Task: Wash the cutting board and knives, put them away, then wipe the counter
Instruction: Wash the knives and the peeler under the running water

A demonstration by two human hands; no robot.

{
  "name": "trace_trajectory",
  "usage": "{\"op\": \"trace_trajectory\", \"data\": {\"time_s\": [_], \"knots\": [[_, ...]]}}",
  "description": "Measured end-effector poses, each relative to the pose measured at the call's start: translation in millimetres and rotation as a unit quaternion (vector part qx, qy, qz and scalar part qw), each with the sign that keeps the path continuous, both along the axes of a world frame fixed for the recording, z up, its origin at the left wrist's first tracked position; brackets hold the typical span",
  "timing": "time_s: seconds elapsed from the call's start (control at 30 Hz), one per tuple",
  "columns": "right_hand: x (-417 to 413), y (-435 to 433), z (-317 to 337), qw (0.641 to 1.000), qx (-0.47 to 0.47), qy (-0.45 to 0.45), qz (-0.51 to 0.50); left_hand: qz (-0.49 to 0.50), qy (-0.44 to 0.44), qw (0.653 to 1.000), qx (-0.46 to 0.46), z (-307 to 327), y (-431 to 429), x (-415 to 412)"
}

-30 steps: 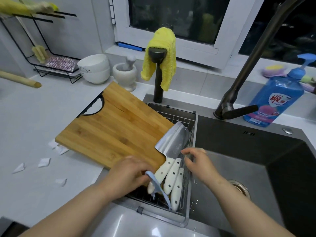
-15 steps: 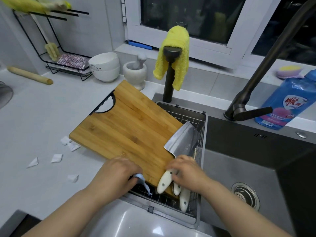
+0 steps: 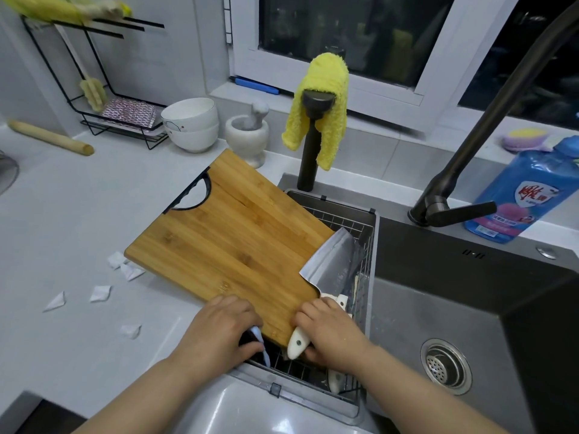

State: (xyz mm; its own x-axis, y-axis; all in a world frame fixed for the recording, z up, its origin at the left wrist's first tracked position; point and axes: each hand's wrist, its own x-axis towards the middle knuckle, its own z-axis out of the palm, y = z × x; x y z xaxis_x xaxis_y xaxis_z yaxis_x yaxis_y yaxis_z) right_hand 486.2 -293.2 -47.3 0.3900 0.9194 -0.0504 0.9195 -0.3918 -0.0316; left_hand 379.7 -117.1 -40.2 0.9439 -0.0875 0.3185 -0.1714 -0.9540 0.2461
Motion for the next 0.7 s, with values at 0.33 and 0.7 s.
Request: {"op": "trace_trajectory", "data": {"time_s": [0.33, 0.7], "knots": [[13.4, 8.0, 6.8, 0.985, 0.166, -0.04, 0.005, 0.042, -0.027, 0.999, 0.008, -2.1, 0.1, 2.7], [37.5, -1.1, 116.7, 0.871, 0.398, 0.214, -0.192, 0.042, -0.028, 0.999, -0.004, -8.7, 5.4, 7.4]]}}
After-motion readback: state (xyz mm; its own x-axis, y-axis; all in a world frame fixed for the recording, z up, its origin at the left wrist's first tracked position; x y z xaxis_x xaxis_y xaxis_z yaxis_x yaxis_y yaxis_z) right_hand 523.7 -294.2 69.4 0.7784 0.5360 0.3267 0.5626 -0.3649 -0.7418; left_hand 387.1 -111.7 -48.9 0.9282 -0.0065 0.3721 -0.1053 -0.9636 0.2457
